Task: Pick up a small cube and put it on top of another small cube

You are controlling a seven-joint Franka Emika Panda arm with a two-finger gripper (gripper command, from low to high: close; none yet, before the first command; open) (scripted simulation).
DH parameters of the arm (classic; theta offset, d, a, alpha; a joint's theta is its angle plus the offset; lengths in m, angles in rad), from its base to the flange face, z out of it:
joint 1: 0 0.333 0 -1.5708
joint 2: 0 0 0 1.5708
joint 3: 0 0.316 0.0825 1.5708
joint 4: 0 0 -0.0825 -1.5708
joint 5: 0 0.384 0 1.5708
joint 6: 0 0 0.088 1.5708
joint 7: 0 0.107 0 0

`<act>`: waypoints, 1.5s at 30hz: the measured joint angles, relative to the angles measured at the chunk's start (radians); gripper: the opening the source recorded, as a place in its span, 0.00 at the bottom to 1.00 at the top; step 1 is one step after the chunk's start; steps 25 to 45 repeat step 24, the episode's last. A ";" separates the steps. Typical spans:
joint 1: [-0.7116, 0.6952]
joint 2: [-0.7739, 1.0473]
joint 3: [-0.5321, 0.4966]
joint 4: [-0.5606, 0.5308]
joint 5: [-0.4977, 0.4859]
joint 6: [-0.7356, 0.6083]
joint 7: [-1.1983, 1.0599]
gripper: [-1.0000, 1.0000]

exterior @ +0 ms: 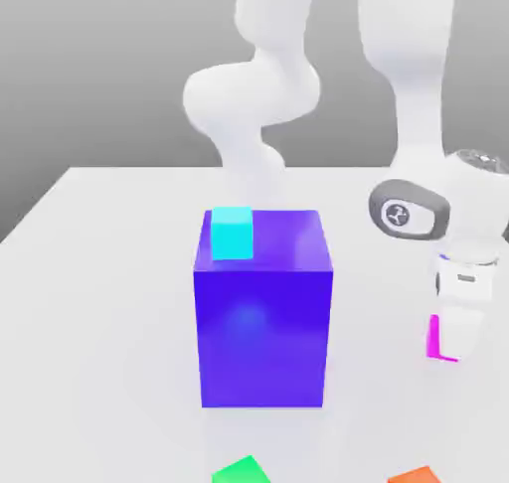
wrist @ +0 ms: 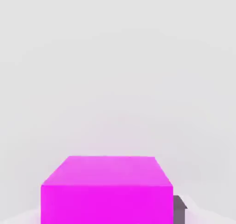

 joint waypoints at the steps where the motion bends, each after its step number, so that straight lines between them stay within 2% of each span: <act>1: -0.023 -0.031 0.030 -0.008 0.032 -0.024 -0.024 0.00; 4: -0.062 -0.125 0.087 -0.026 0.143 -0.097 -0.107 0.00; 5: -0.086 -0.131 0.074 -0.008 0.165 -0.121 -0.116 0.00; 16: -0.415 -0.045 -0.238 0.315 0.291 -0.352 -0.098 0.00; 20: -0.485 0.091 -0.287 0.394 0.329 -0.294 -0.102 0.00; 21: -0.488 0.119 -0.289 0.399 0.331 -0.271 -0.102 1.00; 45: -0.488 0.119 -0.289 0.399 0.331 -0.271 -0.102 1.00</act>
